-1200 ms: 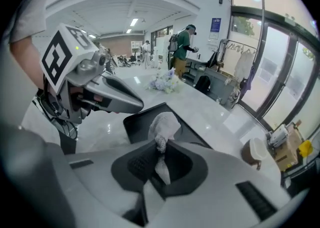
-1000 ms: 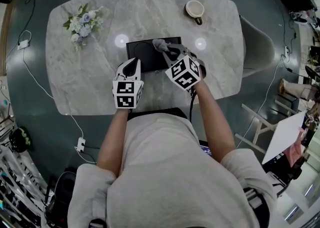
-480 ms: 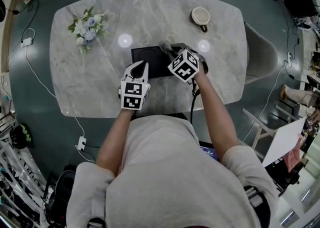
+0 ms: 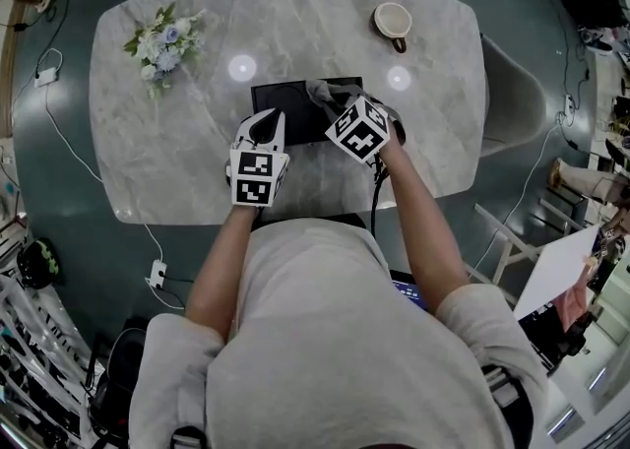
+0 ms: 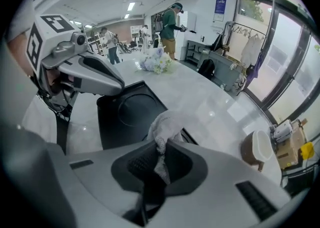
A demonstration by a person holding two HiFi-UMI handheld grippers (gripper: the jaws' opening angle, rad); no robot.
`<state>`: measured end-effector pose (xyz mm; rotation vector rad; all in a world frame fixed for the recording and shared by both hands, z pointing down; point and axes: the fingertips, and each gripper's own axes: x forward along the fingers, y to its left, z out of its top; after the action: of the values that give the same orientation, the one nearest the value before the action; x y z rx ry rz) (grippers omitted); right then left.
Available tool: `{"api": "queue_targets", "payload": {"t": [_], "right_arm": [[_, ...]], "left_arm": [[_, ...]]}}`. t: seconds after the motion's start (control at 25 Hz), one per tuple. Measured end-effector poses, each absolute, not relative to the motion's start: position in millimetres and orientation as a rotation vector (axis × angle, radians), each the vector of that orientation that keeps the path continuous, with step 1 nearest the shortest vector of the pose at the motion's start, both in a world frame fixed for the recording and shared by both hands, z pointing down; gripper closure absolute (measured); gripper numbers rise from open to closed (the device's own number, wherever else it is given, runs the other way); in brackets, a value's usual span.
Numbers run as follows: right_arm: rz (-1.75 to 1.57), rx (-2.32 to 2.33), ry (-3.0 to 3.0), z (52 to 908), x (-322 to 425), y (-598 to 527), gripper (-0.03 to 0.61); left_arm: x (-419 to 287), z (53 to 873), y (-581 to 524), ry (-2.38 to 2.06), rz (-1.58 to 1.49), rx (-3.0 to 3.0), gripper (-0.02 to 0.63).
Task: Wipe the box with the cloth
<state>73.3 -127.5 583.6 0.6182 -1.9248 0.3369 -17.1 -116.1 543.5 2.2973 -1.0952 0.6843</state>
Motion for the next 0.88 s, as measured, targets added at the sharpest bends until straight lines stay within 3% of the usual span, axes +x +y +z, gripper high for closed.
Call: {"api": "queue_targets", "payload": {"t": [0.88], "right_arm": [[0.318,0.638,-1.933,580,78,-70,0.528]], "left_arm": [[4,551,-82,-1.043,0.718,2.318,0.589]]}}
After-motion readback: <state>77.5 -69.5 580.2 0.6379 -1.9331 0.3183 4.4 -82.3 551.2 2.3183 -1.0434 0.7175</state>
